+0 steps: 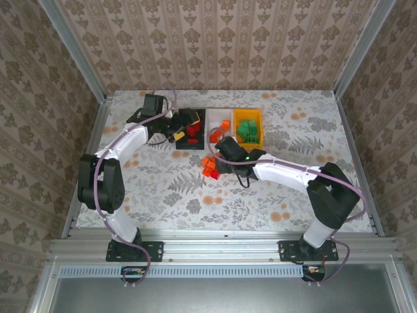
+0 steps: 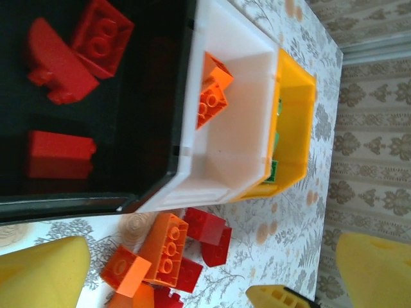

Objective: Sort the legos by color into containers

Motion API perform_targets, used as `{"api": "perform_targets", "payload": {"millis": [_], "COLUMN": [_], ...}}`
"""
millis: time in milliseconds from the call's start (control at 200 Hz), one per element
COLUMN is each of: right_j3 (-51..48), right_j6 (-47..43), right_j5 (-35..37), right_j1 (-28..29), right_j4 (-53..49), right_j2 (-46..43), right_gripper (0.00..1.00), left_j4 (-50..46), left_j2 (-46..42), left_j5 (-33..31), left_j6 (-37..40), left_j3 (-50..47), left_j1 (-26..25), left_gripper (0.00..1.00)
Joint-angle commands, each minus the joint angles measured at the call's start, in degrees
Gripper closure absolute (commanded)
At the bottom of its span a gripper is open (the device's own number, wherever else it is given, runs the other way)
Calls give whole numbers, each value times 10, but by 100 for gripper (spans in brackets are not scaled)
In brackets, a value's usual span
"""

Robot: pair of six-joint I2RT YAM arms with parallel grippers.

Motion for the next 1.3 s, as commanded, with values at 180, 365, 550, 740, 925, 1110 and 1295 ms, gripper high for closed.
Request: {"api": "perform_targets", "payload": {"millis": [180, 365, 550, 740, 925, 1110, 1295], "right_j3": [-1, -10, -9, -8, -14, -22, -45], "right_j6": [43, 44, 51, 53, 52, 52, 43], "right_j5": [72, 27, 15, -5, -14, -4, 18], "right_j1": [-28, -55, -74, -85, -87, -87, -82], "right_j4": [-24, 2, 11, 24, 39, 44, 41], "right_j2": [19, 49, 74, 95, 103, 108, 66], "right_gripper": [40, 42, 42, 42, 42, 55, 68], "left_j4": [30, 32, 32, 32, 32, 32, 27], "left_j2": [6, 4, 2, 1, 1, 1, -1], "left_j5": [18, 22, 22, 22, 22, 22, 21], "left_j6": [-31, -33, -33, -32, -32, -32, -27], "left_j3": [-9, -9, -9, -8, -8, -8, -5], "left_j1": [14, 13, 14, 13, 13, 13, 15], "left_gripper": [0, 0, 0, 0, 0, 0, 0]}}
